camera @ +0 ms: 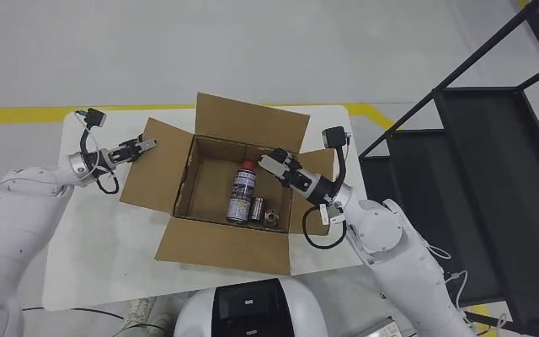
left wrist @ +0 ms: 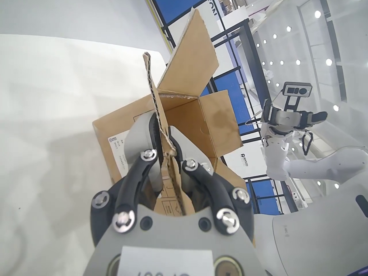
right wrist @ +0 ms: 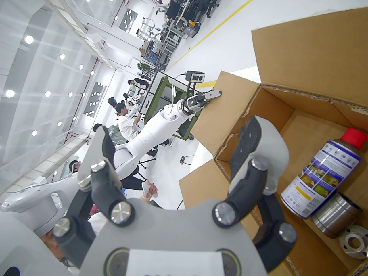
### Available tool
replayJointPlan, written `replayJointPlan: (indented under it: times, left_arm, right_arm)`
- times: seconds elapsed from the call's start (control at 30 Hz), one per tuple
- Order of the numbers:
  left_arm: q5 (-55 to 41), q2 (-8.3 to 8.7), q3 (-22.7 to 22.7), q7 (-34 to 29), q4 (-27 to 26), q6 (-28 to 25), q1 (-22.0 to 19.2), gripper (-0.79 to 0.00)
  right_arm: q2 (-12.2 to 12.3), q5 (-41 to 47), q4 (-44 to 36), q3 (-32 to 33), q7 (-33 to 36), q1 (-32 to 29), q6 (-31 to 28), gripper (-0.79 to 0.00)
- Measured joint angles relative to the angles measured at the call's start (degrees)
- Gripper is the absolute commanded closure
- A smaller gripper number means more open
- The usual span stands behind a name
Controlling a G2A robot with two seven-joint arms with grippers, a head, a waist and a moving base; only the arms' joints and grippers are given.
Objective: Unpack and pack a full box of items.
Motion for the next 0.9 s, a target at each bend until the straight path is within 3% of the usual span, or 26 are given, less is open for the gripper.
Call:
replayJointPlan:
  times: [0.13, 0.33, 0.5, 0.63, 0.87, 0.9]
  left_arm:
    - [-0.09, 1.13, -2.00, 2.30, -0.31, -2.30, 1.59, 0.000]
    - [0.08, 3.87, -7.41, 7.76, -3.59, -3.42, 8.00, 0.000]
    - [6.63, 7.17, -14.19, 17.82, -11.28, -0.38, 16.97, 0.000]
    - [11.89, 10.06, -21.58, 26.74, -20.45, 4.18, 26.97, 0.000]
    - [16.02, 13.07, -33.36, 34.99, -35.40, 12.13, 42.26, 0.000]
    - [16.20, 13.28, -34.58, 35.25, -36.92, 12.93, 43.81, -0.237]
  right_arm:
    - [0.00, 0.00, 0.00, 0.00, 0.00, 0.00, 0.00, -0.785]
    - [0.00, 0.00, 0.00, 0.00, 0.00, 0.00, 0.00, -0.785]
    - [0.00, 0.00, 0.00, 0.00, 0.00, 0.00, 0.00, -0.785]
    - [0.00, 0.00, 0.00, 0.00, 0.00, 0.00, 0.00, -0.785]
    - [0.00, 0.00, 0.00, 0.00, 0.00, 0.00, 0.00, -0.785]
    - [0.00, 0.00, 0.00, 0.00, 0.00, 0.00, 0.00, -0.785]
